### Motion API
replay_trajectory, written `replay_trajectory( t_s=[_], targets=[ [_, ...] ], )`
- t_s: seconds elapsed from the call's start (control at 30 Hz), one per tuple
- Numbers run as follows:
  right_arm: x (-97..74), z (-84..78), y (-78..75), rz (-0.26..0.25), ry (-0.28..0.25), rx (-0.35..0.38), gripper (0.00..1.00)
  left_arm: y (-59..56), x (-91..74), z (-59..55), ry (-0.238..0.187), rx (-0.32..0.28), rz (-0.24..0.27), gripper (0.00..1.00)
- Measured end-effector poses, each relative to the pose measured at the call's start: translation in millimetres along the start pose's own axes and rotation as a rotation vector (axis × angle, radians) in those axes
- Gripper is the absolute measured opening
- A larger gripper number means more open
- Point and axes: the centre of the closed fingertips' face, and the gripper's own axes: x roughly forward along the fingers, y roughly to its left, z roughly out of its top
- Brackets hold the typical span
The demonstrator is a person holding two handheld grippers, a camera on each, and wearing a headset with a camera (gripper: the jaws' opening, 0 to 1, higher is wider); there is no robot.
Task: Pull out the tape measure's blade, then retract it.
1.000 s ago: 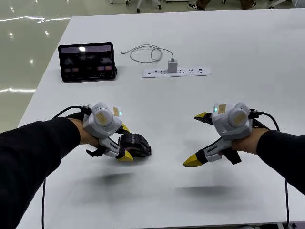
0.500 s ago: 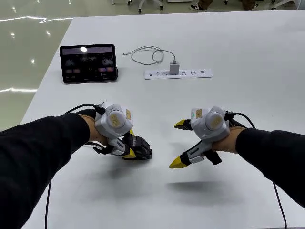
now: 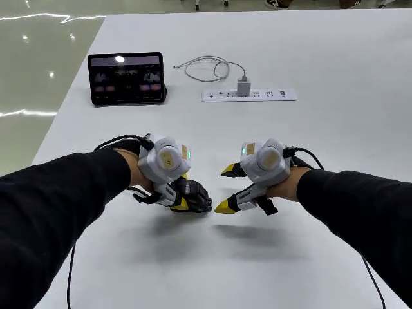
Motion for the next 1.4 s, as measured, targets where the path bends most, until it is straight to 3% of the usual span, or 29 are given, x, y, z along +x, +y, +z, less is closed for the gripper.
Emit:
replay_trajectory(
  t_s=[0.13, 0.2, 0.4, 0.63, 0.83, 0.9, 0.97, 1.4],
  targets=[
    [9.0, -3.6, 4.3, 0.025, 0.022, -0.013, 0.41, -0.4, 0.0, -0.2, 0.001, -0.006, -0.004, 0.31],
    [11.1, -1.9, 7.5, 0.041, 0.013, 0.026, 0.34, -0.6, 0.1, -0.5, 0.006, -0.01, -0.004, 0.31],
    [20.5, -3.5, 11.3, 0.054, 0.032, -0.012, 0.29, 0.0, -0.1, -0.7, 0.001, -0.026, -0.021, 0.31],
    [25.3, -6.7, 12.7, 0.069, 0.051, -0.032, 0.14, -0.2, 1.0, -0.9, -0.001, -0.024, -0.024, 0.31],
    [24.0, -5.9, 11.2, 0.068, 0.05, -0.041, 0.09, 0.8, 1.0, -1.3, -0.001, -0.038, -0.031, 0.31],
    [23.5, -6.7, 12.4, 0.076, 0.076, -0.1, 0.08, 0.4, 1.4, -1.2, 0.003, -0.041, -0.032, 0.31],
    [23.2, -7.2, 13.6, 0.088, 0.077, -0.059, 0.07, -1.3, 1.5, -1.1, 0.011, -0.023, -0.032, 0.31],
    [21.1, -10.7, 11.8, 0.093, 0.071, -0.053, 0.07, -0.5, 1.1, -1.1, 0.006, -0.043, -0.032, 0.31]
  ],
)
